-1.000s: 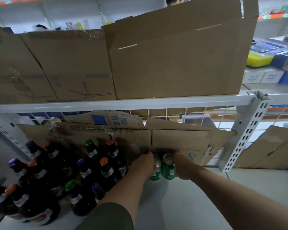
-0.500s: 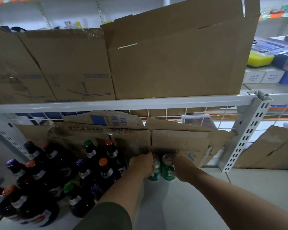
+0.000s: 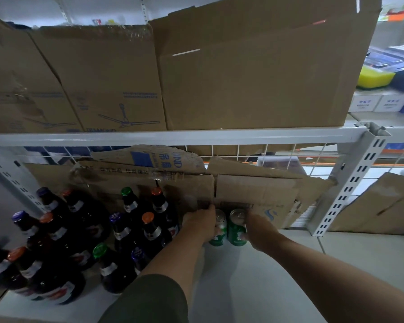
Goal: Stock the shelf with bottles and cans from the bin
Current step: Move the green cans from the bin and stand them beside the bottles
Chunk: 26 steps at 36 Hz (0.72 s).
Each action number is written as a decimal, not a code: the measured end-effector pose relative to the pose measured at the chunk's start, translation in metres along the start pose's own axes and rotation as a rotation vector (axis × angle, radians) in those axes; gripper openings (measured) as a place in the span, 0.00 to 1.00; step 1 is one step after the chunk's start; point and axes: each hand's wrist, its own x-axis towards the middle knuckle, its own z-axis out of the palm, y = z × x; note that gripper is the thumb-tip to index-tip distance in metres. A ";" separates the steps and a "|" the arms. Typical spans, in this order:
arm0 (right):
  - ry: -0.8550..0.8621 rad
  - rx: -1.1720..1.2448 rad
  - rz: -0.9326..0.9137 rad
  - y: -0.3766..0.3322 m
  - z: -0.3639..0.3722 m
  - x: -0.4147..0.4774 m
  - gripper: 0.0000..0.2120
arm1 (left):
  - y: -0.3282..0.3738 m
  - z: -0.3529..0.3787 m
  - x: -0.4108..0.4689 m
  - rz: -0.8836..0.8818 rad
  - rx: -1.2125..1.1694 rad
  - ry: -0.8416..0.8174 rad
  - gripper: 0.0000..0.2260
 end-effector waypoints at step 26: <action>-0.059 0.038 -0.009 0.004 -0.003 0.001 0.23 | 0.001 0.001 0.003 0.007 -0.016 0.032 0.30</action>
